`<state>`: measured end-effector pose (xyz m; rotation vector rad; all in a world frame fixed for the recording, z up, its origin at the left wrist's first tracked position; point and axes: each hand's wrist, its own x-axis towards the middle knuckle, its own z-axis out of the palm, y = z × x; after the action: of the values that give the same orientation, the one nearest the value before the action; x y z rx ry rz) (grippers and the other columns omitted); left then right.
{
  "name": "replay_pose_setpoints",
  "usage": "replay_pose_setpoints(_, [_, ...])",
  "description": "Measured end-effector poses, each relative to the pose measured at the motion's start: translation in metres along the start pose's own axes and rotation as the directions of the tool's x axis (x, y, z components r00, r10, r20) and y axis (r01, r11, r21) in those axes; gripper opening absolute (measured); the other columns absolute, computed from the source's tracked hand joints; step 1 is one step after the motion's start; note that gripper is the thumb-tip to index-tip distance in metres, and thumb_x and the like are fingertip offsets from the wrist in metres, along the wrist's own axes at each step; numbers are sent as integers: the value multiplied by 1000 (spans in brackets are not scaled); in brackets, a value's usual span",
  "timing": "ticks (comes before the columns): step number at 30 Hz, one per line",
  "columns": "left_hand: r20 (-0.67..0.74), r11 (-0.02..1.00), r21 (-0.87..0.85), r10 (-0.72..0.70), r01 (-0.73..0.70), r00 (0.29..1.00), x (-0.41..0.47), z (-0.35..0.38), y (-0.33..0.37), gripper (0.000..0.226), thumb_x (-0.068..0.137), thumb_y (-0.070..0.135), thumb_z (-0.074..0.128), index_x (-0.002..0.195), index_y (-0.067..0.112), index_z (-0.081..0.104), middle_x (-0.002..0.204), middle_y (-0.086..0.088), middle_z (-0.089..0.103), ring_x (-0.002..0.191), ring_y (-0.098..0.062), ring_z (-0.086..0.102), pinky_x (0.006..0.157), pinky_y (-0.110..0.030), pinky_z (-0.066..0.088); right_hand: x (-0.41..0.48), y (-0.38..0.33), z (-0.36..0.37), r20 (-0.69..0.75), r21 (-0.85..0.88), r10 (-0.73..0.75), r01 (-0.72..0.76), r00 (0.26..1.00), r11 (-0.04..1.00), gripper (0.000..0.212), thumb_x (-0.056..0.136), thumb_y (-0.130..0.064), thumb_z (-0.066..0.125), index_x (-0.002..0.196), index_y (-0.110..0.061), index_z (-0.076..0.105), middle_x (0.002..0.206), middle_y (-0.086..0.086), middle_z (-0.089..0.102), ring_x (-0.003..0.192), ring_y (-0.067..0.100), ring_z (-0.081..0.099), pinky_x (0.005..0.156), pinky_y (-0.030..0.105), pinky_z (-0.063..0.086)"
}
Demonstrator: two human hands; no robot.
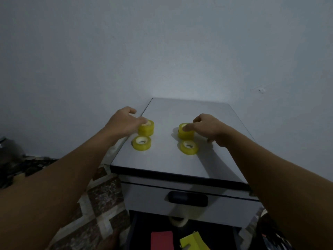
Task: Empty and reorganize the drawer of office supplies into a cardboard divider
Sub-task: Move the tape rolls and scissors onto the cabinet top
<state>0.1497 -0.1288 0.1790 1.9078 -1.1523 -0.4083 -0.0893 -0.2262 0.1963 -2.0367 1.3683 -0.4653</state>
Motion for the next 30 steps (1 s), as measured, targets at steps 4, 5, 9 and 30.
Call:
replay_pose_setpoints(4, [-139, 992, -95, 68, -81, 988, -41, -19, 8, 29, 87, 34, 71, 112, 20, 68, 101, 1, 68, 97, -20, 64, 78, -28, 47, -32, 9, -12, -202, 90, -82, 102, 976, 991, 50, 82, -39, 70, 123, -12, 58, 117, 11, 61, 98, 20, 59, 82, 37, 53])
replay_pose_setpoints(5, [-136, 988, -119, 85, -102, 987, -54, -22, 10, 20, 88, 32, 70, 105, 21, 69, 98, -1, 70, 92, -19, 66, 73, -27, 48, -42, 12, -13, -241, 110, -99, 129, 965, 985, 47, 82, -39, 69, 121, -15, 58, 116, 6, 61, 101, 20, 59, 86, 39, 53])
replay_pose_setpoints(9, [-69, 972, -194, 125, -136, 990, -105, -21, 11, 5, 90, 23, 69, 92, 20, 72, 95, -17, 71, 74, -15, 62, 61, -22, 47, -93, 21, -8, -332, 132, -169, 223, 928, 966, 28, 84, -33, 68, 108, -20, 63, 100, -4, 64, 91, 12, 61, 75, 29, 48])
replay_pose_setpoints(30, [602, 969, 66, -229, 238, 765, -237, 139, -162, 39, 85, 28, 76, 122, 27, 62, 112, 10, 63, 101, -4, 61, 77, -15, 50, -182, 209, 190, 250, 144, 29, -67, 968, 987, 43, 89, -28, 69, 130, -23, 56, 130, -5, 52, 94, 17, 63, 81, 28, 47])
